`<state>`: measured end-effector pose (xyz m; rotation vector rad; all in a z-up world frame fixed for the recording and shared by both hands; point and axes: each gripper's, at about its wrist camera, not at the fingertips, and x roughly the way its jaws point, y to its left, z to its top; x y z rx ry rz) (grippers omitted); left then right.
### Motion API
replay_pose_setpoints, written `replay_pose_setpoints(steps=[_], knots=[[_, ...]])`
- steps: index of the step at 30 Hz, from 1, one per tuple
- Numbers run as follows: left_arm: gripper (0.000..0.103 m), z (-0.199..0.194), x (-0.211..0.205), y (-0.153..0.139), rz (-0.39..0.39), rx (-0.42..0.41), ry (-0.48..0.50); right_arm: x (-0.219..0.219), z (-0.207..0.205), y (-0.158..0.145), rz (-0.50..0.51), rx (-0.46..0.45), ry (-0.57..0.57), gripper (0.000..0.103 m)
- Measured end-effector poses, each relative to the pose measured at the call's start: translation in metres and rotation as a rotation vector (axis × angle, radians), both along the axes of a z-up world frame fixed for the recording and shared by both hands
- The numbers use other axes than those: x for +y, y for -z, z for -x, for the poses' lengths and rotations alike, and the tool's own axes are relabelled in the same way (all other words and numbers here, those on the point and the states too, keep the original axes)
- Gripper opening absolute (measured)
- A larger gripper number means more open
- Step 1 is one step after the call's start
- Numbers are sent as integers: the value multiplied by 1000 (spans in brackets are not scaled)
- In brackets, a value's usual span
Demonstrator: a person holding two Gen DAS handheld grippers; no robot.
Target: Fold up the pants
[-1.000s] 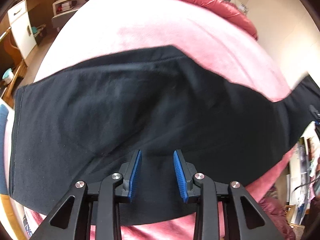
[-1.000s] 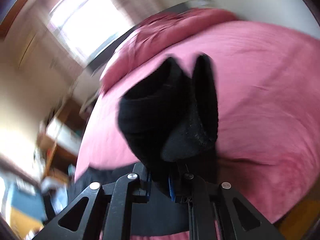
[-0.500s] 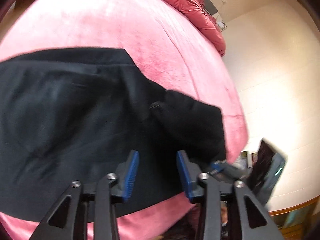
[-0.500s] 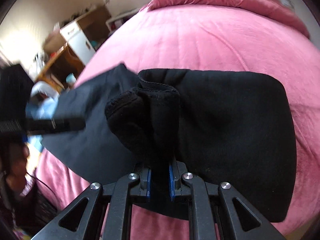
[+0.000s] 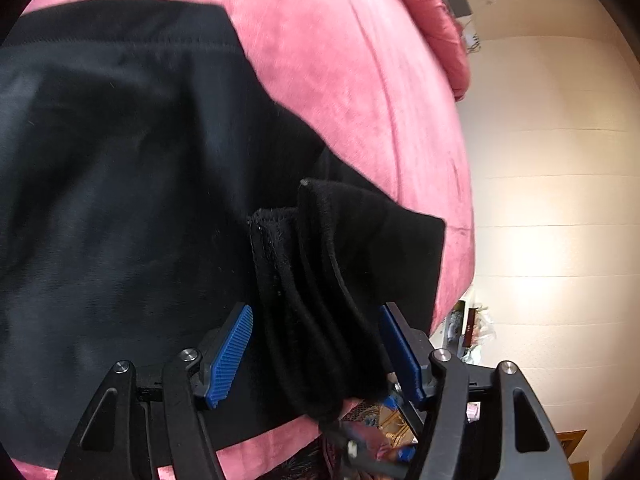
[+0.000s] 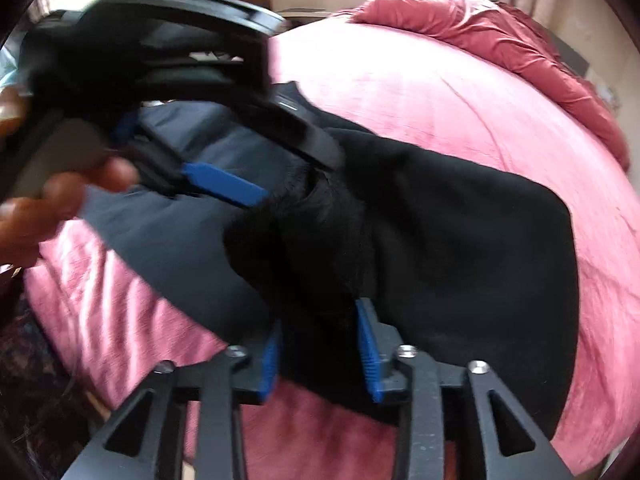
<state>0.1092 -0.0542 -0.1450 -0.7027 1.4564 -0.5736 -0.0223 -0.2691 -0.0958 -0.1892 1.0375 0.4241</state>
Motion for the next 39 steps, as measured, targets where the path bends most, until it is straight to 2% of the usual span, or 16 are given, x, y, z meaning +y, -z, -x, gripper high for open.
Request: replay_pose_setpoints(steps=[3,7,8,9,10,11,13,16,22,27,29,32,33,35,39], knots=[[67,1,-4,4,-46,9,24,-16,7,-9,-65,17,31,42],[64,4,-11,6,-66,22,50,-76,26,-23,-143,35,232,46],[55,4,-14,5,-71,16,57,-91,31,-24,-146,35,280,49],[30,5,-15,4,-70,7,71,-111,39,-25,-146,37,351,50],[20,5,-18,2,-77,-4,87,-136,54,-29,-143,40,409,55],[20,5,-21,0,-90,-18,93,-150,60,-27,-137,46,461,59],[19,6,-25,-7,-84,-52,104,-184,76,-20,-124,81,575,60],[17,5,-30,-23,-50,-89,105,-203,86,-5,-157,128,671,60],[16,-3,-51,-89,66,-208,139,-191,72,-3,-169,120,645,71],[15,-10,-86,-140,140,-292,198,-187,53,-2,-279,96,715,77],[15,-11,-97,-151,152,-314,221,-188,42,5,-253,83,755,77],[14,-16,-106,-169,188,-352,220,-196,35,15,-150,73,824,74],[13,-19,-101,-173,202,-358,213,-203,36,18,-120,62,863,75],[13,-14,-103,-171,196,-367,202,-214,37,30,-144,80,893,81],[12,-14,-73,-146,161,-339,157,-210,38,36,-146,91,896,82]])
